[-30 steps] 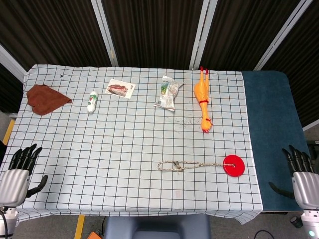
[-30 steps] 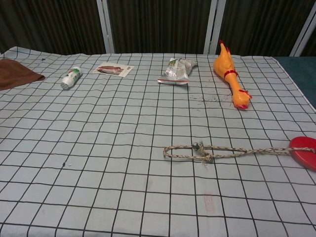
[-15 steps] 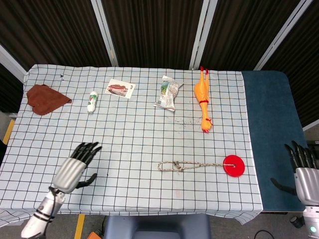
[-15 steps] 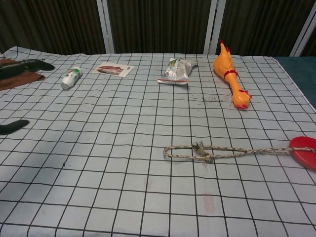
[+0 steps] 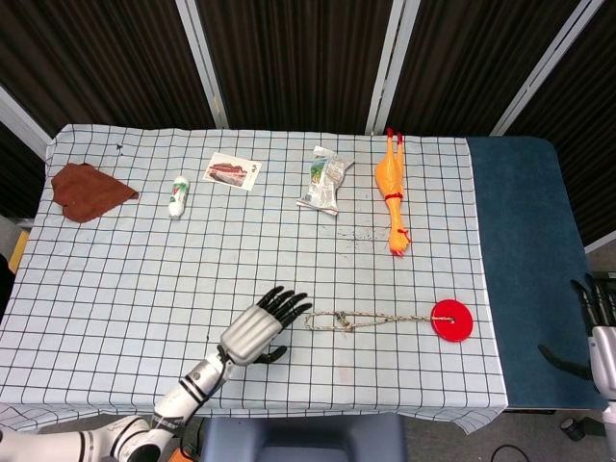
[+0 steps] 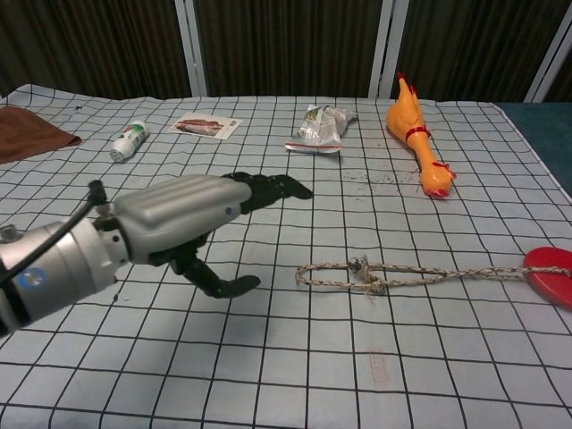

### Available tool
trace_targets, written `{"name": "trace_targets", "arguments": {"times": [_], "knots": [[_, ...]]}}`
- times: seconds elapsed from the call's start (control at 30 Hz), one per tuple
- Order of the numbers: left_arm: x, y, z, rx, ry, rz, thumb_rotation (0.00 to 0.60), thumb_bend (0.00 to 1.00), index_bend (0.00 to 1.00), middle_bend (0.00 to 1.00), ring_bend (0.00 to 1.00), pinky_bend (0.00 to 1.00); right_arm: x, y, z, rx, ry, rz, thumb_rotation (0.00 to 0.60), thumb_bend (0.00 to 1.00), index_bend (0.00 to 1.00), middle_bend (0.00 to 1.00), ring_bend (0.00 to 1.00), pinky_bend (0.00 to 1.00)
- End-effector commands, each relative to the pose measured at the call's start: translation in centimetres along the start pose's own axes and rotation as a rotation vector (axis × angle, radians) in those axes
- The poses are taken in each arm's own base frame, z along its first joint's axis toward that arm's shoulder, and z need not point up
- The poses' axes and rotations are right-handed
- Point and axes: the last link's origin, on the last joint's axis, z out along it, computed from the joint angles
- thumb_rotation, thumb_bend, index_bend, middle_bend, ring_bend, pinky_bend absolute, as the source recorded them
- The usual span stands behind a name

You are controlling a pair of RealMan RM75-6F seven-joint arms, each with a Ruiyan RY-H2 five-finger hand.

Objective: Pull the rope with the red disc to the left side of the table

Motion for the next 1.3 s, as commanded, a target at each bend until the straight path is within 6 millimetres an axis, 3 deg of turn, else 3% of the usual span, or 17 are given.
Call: {"name": "trace_targets", "arguments": {"times": [0.03,0.47,0.87,0.97,1.13,1.3], "knots": [[-1.0,1.0,2.4,-0.022,-0.039,0.031,0.6,0.38,0.0,0.0,0.0,0.0,0.0,0.4,-0.1,-0.013,0.002,0.002,0.6,0.25,0.0,0.0,0.0,0.0],[-3.7,1.4,5.7,-0.013,-0.086,0.115,0.6,0.38,0.0,0.0,0.0,0.0,-0.2,1.6,-0.6,-0.047,0.002,0.007,0.6,0.25,0.0,0.0,0.0,0.0],[-5.5,1.5,6.9,-0.004,-0.053,0.11,0.6,0.38,0.08,0.0,0.0,0.0,-0.4,1.9,-0.7,-0.06,-0.008,0.0,0.6,0.25,0.0,0.0,0.0,0.0],[-5.7,1.5,7.3,-0.003,-0.041,0.107,0.6,0.38,0.13,0.0,0.0,0.0,-0.5,1.9,-0.7,-0.062,-0.012,-0.002,0.6,0.25,0.0,0.0,0.0,0.0],[-6.1,1.0,7.5,0.004,-0.03,0.112,0.6,0.41,0.31,0.0,0.0,0.0,-0.7,1.9,-0.6,-0.068,-0.019,-0.004,0.6,0.25,0.0,0.0,0.0,0.0],[-6.3,0.5,7.6,0.017,-0.027,0.105,0.6,0.43,0.38,0.0,0.0,0.0,-0.7,2.0,-0.6,-0.072,-0.021,-0.007,0.6,0.25,0.0,0.0,0.0,0.0]]}}
